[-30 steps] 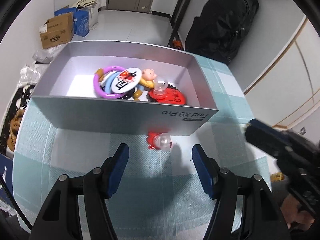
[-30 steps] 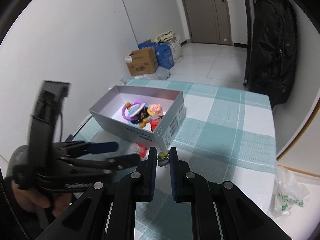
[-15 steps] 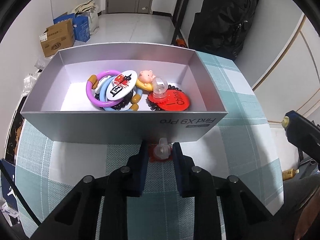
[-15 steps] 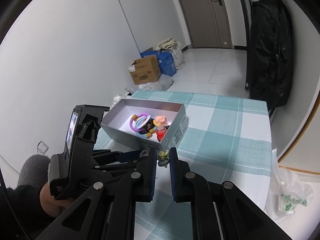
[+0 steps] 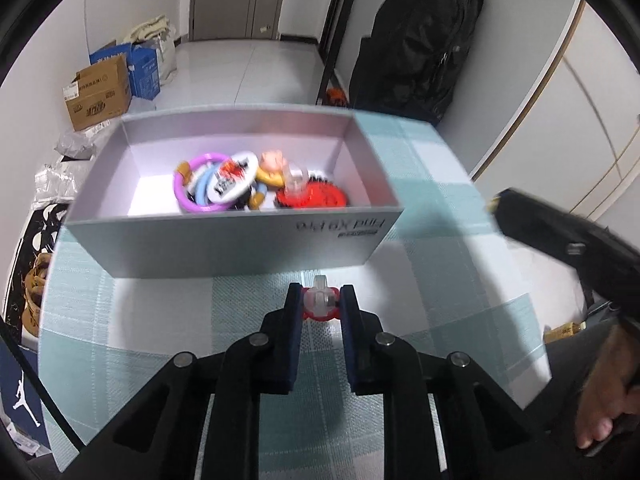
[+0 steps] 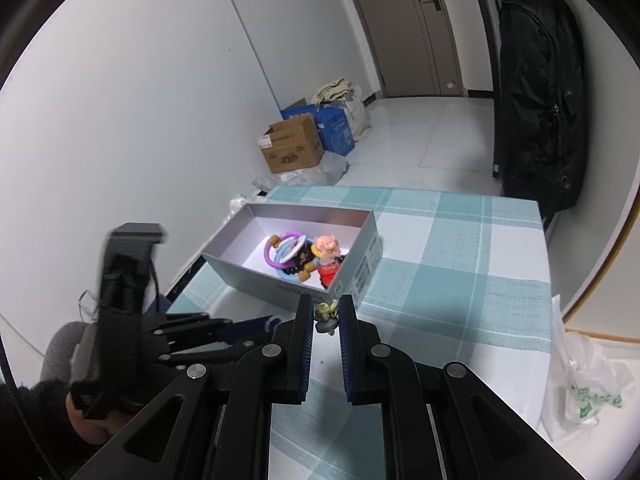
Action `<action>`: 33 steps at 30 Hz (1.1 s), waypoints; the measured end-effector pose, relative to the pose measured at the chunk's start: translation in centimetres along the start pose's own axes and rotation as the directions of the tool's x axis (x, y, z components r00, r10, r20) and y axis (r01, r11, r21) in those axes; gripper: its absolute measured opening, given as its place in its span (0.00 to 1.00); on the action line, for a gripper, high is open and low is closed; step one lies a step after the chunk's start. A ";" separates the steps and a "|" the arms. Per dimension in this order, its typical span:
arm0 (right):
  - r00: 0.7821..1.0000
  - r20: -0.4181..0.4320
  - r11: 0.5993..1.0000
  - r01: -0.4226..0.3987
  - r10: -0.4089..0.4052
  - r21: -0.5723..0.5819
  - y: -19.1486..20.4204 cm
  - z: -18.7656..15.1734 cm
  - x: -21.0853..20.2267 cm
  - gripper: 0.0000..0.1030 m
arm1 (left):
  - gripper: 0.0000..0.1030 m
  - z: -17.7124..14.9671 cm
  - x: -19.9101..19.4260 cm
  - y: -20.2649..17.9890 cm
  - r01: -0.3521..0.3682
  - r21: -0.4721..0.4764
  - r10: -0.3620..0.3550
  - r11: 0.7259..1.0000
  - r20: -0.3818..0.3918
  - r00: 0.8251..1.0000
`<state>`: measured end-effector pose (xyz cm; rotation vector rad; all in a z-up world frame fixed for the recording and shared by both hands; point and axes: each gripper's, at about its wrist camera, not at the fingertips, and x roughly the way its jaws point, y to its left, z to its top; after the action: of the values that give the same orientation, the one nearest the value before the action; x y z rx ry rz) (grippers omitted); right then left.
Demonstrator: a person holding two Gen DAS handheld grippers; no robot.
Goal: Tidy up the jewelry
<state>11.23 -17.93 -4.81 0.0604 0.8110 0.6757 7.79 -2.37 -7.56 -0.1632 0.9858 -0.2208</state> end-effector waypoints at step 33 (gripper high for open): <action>0.990 0.068 0.991 -0.129 0.126 0.045 0.9 4.8 6.4 0.11 | 0.13 5.3 -2.0 4.7 0.058 -0.130 -0.032 0.990 0.194 0.981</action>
<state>17.20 -12.51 -5.37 0.1795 0.7654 0.7708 11.65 2.87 -4.16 -0.3248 0.8063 -0.1763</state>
